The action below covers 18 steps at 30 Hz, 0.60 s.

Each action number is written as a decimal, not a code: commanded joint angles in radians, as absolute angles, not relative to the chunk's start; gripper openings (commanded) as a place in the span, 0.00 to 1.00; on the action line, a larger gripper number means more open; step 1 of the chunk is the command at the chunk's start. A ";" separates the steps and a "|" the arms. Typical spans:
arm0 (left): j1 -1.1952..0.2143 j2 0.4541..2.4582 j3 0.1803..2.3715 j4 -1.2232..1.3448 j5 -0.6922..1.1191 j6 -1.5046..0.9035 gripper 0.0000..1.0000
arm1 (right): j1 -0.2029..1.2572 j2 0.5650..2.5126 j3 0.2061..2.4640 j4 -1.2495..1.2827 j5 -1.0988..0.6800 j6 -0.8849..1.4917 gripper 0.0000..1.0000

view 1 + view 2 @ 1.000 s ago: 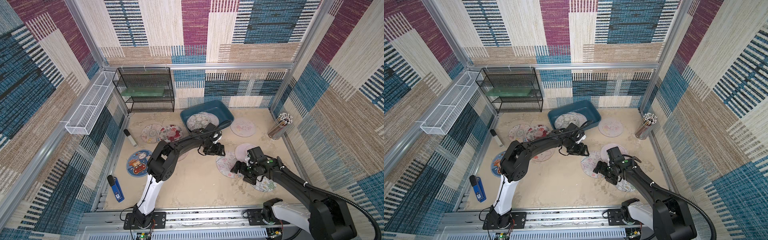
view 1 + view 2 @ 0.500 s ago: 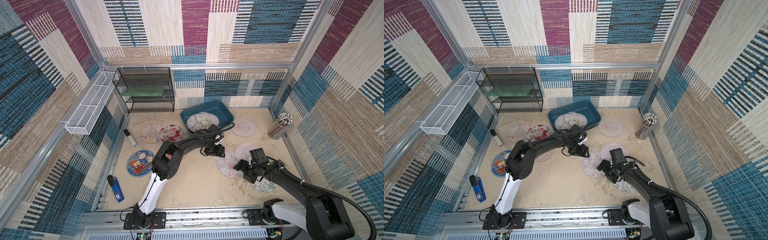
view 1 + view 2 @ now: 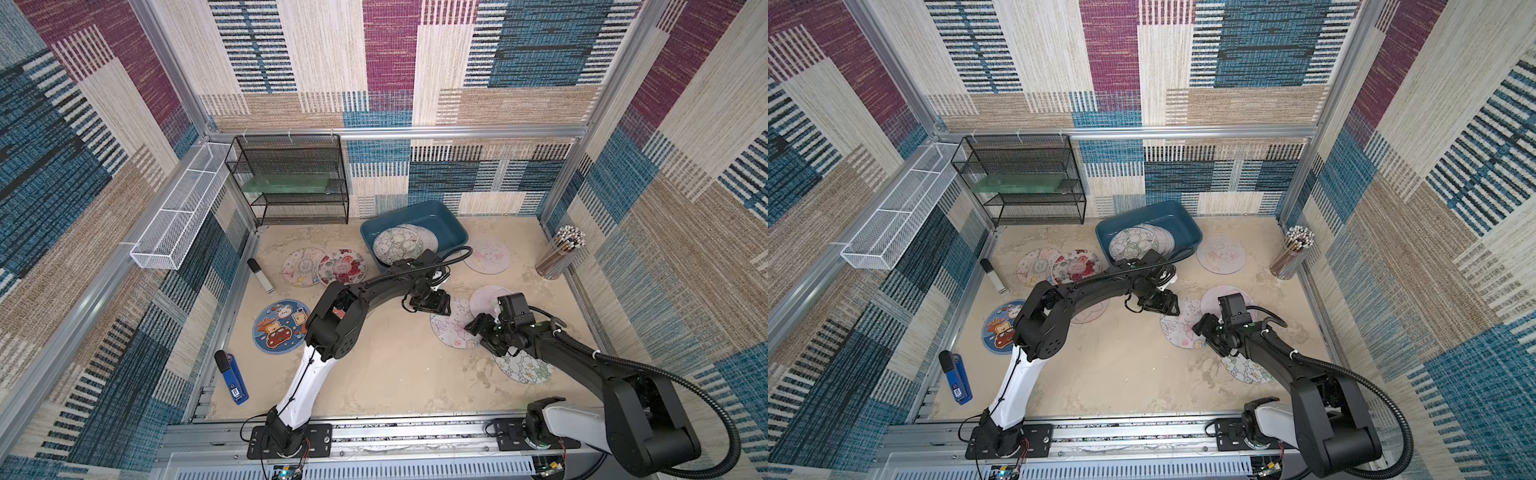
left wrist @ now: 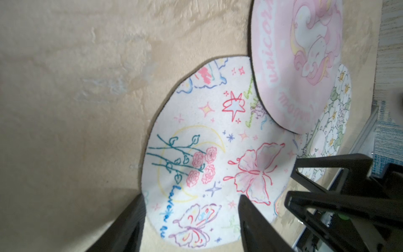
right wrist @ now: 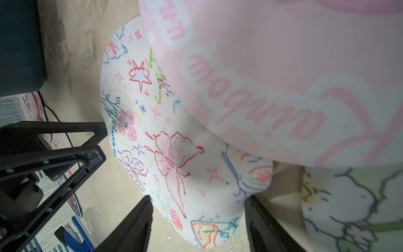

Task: Put the coasters into the storage box
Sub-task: Pick up the coaster from the center of the board.

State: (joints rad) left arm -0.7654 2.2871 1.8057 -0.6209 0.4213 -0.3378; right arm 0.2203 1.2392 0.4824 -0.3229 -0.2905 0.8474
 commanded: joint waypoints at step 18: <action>-0.765 2.278 1.764 -0.658 0.388 -0.333 0.67 | 0.215 1.255 0.506 -0.404 -0.245 0.833 0.17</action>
State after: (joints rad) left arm -0.7654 2.2745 1.7813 -0.5968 0.4191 -0.3378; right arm 0.2119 1.2526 0.4976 -0.3710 -0.2577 0.8467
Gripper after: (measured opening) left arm 0.664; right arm 0.179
